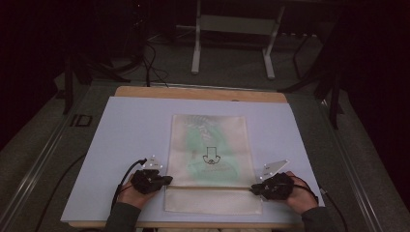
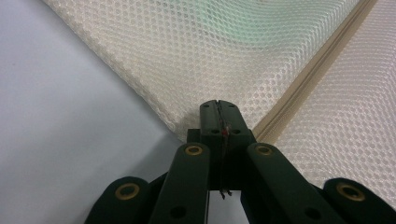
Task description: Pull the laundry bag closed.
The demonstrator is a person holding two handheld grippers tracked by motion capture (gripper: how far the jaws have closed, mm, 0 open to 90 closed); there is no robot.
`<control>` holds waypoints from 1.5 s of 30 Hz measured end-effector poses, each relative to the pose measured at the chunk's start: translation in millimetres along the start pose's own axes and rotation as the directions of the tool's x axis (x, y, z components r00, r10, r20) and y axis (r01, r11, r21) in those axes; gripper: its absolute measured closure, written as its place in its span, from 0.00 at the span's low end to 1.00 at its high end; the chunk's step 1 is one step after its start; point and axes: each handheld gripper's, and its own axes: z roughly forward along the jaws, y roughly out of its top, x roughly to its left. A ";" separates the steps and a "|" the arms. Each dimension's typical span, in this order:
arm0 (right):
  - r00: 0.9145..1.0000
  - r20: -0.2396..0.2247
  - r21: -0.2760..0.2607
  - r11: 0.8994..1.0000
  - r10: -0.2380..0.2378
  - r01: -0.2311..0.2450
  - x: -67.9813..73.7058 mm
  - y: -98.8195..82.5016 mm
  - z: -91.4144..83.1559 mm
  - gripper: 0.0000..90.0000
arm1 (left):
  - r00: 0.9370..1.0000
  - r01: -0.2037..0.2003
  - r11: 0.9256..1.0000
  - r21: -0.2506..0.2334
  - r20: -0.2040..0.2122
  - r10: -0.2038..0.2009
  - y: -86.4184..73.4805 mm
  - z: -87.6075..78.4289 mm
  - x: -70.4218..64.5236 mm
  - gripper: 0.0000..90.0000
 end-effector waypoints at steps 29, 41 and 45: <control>0.999 0.018 -0.066 0.997 0.048 -0.047 -3.4 -4.6 -10.1 0.74 | 1.000 -0.027 1.000 -0.007 -0.013 0.027 -0.4 -0.3 -2.7 0.98; 0.993 0.065 -0.112 0.990 0.095 -0.087 -9.6 -11.2 -18.0 0.69 | 0.998 -0.053 0.999 -0.001 -0.029 0.053 1.0 -0.8 -6.2 0.96; 0.991 0.073 -0.121 0.987 0.112 -0.103 -11.5 -13.3 -18.6 0.68 | 0.998 -0.059 0.998 -0.005 -0.036 0.059 1.3 -0.9 -7.3 0.96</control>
